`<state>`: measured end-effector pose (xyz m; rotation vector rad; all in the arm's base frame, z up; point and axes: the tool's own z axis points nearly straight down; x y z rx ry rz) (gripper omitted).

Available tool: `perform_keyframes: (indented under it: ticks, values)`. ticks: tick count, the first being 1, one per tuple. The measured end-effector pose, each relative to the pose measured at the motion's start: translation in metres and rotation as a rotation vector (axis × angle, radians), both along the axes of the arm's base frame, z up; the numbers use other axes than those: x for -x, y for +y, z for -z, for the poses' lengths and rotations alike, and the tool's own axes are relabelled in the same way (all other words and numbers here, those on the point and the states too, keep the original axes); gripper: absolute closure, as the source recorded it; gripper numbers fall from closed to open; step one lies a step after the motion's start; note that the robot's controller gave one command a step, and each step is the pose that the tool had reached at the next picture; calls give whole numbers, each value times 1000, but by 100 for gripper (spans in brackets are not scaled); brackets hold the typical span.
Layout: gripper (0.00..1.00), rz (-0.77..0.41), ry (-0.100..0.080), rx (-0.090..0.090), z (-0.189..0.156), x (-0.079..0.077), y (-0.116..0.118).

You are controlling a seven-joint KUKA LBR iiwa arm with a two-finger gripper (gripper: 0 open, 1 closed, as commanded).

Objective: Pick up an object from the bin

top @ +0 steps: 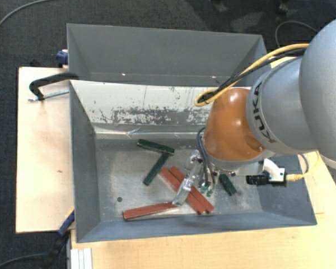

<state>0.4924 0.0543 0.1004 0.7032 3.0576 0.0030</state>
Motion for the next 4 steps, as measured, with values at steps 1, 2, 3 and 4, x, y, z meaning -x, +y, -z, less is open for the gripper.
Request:
perform_keyframes:
  ticks: [1,2,3,4]
  values:
    - [0,142,7,-1,30,-4,4]
    - [0,141,4,-1,30,-5,4]
    - [100,140,5,-2,28,-5,5]
    - [100,138,-4,-1,-26,-7,5]
